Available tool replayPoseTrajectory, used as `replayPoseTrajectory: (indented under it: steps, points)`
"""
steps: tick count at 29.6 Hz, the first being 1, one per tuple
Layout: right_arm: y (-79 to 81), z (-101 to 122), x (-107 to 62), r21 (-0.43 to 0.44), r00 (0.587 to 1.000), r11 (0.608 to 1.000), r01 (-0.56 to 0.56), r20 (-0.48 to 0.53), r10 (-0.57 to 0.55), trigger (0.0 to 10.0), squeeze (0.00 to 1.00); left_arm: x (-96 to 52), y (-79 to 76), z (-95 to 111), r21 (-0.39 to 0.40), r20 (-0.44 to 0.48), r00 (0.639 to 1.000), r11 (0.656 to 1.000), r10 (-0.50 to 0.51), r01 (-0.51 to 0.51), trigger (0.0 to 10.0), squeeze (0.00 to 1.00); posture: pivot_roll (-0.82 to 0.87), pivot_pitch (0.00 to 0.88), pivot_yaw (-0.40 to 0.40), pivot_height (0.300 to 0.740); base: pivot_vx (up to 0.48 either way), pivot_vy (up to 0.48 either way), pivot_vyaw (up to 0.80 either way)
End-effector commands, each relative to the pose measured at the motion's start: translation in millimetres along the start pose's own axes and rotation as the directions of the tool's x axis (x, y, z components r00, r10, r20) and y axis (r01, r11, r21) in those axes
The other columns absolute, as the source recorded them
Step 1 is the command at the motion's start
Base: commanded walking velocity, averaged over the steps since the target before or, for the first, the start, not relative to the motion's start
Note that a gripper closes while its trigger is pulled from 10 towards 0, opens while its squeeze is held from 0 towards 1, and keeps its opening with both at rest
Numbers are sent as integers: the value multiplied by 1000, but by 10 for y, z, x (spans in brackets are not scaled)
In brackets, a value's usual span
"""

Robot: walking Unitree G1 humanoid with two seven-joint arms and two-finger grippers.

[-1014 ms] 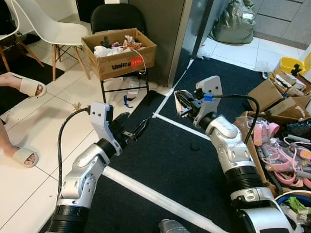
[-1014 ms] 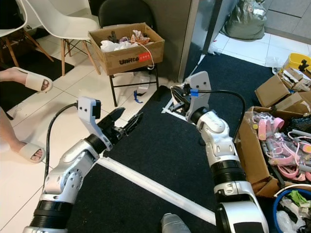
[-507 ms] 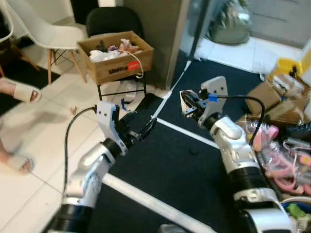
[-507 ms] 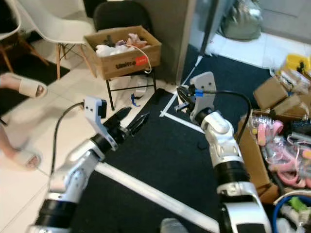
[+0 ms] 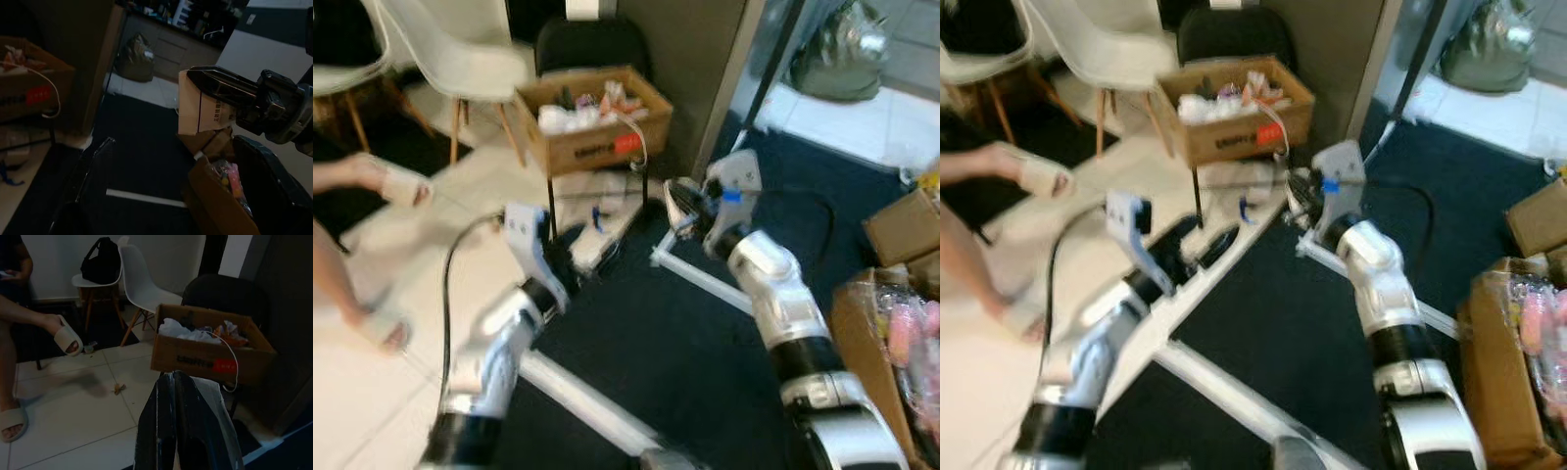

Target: Picking trash to rubbish bin

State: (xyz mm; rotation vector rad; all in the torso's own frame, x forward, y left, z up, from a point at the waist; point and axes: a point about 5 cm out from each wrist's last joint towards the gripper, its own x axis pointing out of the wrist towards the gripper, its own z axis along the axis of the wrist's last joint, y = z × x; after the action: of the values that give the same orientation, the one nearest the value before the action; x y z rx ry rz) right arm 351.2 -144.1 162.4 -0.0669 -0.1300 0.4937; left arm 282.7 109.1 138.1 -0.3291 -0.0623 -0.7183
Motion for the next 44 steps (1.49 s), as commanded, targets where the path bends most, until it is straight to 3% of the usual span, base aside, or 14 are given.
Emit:
replayPoseTrajectory:
  steps: [1, 13, 44]
  points:
    - [20, -32, -1, 15, 1000, 1000, -4, -7, 4, 10000, 0, -25, 22, -34, -5, -12, 1000, 1000, 5, -5, 10000, 0, -56, 0, -37, 740, 375, 0, 0]
    - [20, -47, 4, 20, 1000, 1000, -5, -21, 6, 10000, 0, -28, 31, -42, -2, -14, 1000, 1000, 0, 0, 10000, 0, -57, 0, -36, 740, 376, 0, -741]
    - [19, -32, 1, -7, 1000, 1000, -9, -9, 9, 10000, 0, -26, 31, -54, 5, -12, 1000, 1000, -13, 13, 10000, 0, -58, 0, -37, 740, 376, 0, 0]
